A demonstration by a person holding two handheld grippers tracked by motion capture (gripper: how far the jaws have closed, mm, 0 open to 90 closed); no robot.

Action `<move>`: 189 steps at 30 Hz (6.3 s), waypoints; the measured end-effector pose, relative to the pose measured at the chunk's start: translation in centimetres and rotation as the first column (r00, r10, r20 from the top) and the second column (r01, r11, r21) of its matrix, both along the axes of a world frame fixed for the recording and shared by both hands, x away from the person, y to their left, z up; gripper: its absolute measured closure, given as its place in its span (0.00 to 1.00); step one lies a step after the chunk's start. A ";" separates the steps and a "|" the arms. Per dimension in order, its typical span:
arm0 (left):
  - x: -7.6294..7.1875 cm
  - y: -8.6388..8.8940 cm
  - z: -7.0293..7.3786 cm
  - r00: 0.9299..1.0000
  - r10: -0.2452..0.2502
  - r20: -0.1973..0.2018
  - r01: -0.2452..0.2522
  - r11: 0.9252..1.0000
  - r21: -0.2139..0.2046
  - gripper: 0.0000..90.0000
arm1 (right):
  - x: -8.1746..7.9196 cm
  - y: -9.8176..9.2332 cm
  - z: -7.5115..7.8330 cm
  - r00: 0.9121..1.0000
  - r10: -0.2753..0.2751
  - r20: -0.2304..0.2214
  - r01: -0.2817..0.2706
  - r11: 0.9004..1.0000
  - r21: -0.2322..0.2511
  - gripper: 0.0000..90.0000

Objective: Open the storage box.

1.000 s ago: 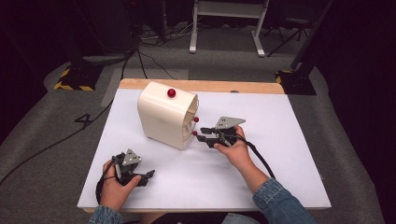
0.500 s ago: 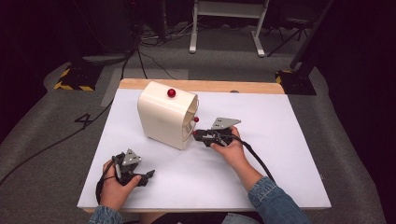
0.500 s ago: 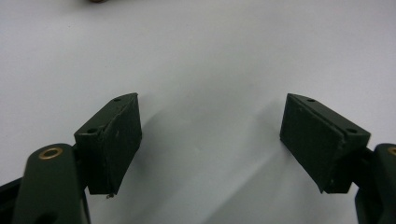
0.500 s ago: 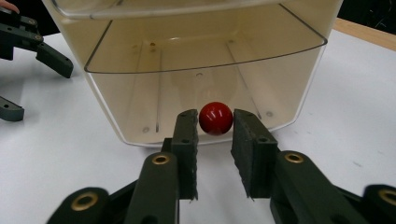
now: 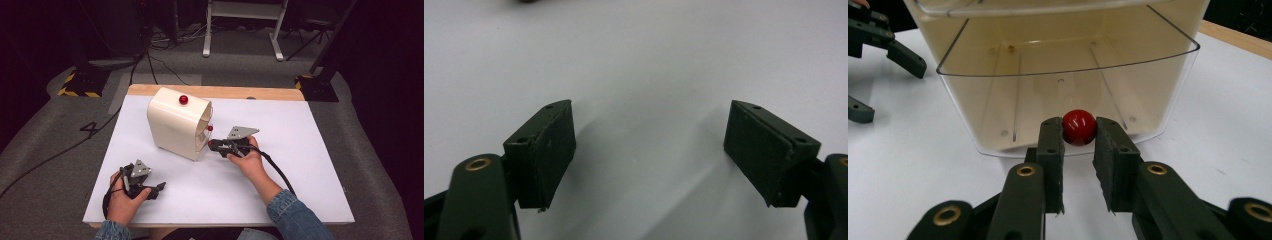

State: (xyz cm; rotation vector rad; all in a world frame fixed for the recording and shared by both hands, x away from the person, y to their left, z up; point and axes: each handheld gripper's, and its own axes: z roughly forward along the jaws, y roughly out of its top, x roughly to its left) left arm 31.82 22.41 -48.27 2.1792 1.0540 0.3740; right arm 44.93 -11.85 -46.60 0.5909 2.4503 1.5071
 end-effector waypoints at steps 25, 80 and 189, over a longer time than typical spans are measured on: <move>0.1 0.0 0.0 1.000 -0.005 -0.003 0.005 1.000 0.003 0.22 | -3.9 -6.8 2.1 0.999 -0.035 0.012 0.036 0.999 -0.034 0.82; 0.1 -0.1 0.0 1.000 -0.010 0.000 0.010 1.000 0.006 0.21 | -0.1 0.4 7.3 0.998 -0.005 0.059 0.003 0.999 0.037 0.71; 0.0 0.0 -0.1 1.000 -0.010 0.005 0.010 1.000 0.001 0.21 | -10.6 -23.6 3.0 0.927 -0.372 -0.050 0.354 0.911 -0.212 0.26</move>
